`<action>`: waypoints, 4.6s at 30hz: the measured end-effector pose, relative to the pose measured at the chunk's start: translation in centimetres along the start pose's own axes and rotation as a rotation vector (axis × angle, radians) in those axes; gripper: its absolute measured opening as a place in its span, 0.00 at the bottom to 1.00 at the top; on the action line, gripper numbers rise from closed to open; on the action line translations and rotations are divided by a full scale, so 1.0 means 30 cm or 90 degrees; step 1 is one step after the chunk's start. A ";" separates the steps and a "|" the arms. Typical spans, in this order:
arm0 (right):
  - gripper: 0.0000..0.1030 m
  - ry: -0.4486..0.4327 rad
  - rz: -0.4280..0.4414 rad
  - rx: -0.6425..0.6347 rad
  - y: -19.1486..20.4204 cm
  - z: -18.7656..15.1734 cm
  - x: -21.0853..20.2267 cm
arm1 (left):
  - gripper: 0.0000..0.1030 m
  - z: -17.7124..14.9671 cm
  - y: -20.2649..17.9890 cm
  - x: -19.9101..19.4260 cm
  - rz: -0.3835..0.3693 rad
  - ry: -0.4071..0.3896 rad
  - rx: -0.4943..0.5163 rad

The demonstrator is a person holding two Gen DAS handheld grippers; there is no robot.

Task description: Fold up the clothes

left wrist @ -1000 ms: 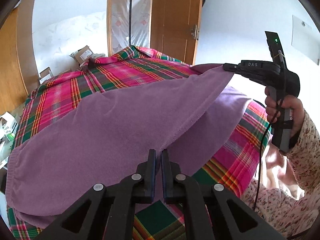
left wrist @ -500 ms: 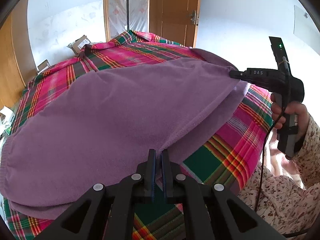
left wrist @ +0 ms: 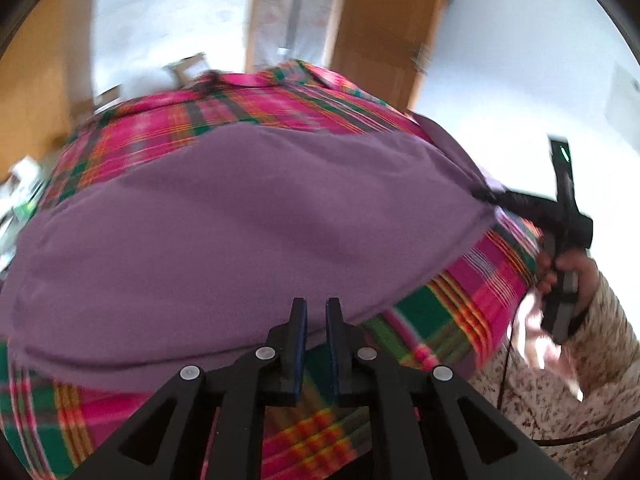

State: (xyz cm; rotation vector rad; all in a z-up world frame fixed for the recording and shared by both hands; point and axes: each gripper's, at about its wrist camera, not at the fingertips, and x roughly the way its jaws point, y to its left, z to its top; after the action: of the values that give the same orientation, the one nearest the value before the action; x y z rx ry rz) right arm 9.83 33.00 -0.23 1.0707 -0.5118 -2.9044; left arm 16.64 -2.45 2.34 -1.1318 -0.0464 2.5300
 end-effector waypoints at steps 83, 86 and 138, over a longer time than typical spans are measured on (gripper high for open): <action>0.04 0.143 -0.044 -0.054 -0.134 0.573 0.473 | 0.24 0.308 -0.561 0.398 -0.193 0.161 0.186; 0.04 0.137 -0.040 -0.045 -0.146 0.568 0.462 | 0.26 0.293 -0.604 0.388 -0.190 0.167 0.217; 0.03 -0.083 -0.050 0.063 -0.464 0.464 -0.006 | 0.02 0.265 -0.694 0.319 -0.111 0.091 0.227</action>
State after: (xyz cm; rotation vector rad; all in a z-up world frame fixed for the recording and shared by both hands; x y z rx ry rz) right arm 2.66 50.39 5.60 0.9345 -0.6389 -3.0622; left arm 11.62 21.16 4.59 -1.1047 0.3154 2.1864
